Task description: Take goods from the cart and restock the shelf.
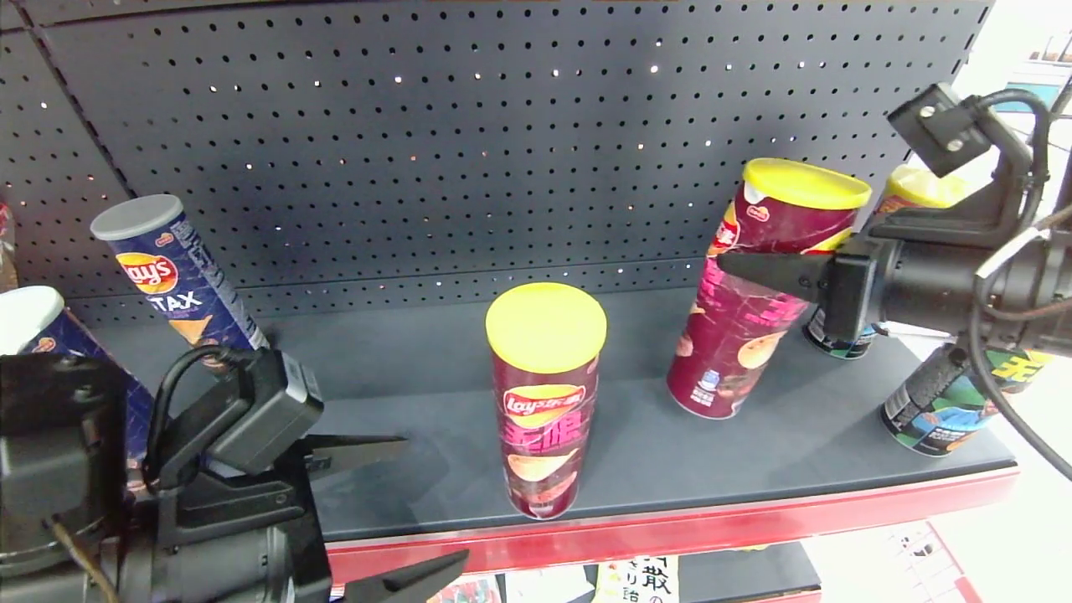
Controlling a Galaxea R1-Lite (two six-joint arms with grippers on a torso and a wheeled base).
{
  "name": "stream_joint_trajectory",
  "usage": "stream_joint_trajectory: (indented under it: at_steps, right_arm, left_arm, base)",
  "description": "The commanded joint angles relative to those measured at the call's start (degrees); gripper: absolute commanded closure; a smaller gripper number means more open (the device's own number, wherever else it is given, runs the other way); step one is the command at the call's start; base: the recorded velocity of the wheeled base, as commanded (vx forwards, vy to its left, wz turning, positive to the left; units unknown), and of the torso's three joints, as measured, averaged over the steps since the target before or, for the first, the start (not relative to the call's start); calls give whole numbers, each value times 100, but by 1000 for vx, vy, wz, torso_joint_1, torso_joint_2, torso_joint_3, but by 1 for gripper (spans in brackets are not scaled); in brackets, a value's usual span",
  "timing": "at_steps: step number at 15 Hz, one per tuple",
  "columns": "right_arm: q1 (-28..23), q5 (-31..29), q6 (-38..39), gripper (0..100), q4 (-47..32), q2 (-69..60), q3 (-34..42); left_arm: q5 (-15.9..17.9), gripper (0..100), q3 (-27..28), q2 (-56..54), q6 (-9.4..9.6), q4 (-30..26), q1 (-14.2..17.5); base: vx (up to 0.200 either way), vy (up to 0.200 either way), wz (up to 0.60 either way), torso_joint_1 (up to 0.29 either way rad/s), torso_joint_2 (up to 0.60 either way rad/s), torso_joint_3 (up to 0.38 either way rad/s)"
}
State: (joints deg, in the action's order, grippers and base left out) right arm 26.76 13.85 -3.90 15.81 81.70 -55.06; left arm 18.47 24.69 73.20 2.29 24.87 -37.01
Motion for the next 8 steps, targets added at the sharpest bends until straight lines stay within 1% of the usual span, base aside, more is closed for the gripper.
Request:
stream_joint_trajectory:
  at_steps: [1,2,4,6,7,8]
  right_arm:
    - [102,-14,-5,100,344,601,-198]
    - [189,-31,-5,100,423,724,-286]
    - [418,-40,-5,100,440,909,-435]
    - [602,-40,-32,100,458,1190,-699]
    - [673,-40,-67,100,458,1340,-874]
    - [673,-31,-120,100,458,1463,-997]
  left_arm:
    - [-151,0,-298,-456,-27,0,10]
    - [-221,0,-473,-676,-53,-8,18]
    - [-282,0,-597,-966,-159,-17,45]
    - [-660,0,-623,-1115,-168,-26,291]
    - [-704,0,-649,-1203,-168,-44,396]
    - [-713,0,-693,-1256,-168,-79,432]
  base:
    - [0,0,0,0,0,0]
    - [0,0,0,0,0,0]
    - [0,0,0,0,0,0]
    - [0,0,0,0,0,0]
    - [0,0,0,0,0,0]
    - [0,0,0,0,0,0]
